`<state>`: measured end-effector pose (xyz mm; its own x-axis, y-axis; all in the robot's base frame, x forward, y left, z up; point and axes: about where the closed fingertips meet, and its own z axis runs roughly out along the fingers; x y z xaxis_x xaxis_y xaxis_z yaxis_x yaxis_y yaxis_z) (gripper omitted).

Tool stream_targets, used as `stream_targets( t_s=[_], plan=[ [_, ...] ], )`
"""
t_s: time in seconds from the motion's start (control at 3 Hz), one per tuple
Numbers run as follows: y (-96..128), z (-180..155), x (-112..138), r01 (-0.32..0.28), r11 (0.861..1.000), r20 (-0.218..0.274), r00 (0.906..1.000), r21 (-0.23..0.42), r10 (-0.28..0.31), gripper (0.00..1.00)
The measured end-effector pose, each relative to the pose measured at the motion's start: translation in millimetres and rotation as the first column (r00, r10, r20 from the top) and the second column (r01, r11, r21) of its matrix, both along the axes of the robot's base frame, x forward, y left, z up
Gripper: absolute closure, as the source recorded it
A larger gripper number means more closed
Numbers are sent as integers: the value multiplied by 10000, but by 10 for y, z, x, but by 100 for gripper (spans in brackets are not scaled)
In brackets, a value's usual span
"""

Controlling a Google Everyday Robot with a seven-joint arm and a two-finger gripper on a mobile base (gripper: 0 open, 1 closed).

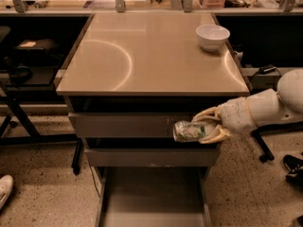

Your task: Pick 7up can from bottom drawer and place on counter

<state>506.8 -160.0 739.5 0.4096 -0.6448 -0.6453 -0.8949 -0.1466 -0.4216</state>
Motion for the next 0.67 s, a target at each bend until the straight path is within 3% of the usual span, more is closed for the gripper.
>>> stream_targets(
  t_s=[0.67],
  plan=[
    [16, 1188, 408, 659, 9962, 940, 9937, -567, -604, 100]
  ],
)
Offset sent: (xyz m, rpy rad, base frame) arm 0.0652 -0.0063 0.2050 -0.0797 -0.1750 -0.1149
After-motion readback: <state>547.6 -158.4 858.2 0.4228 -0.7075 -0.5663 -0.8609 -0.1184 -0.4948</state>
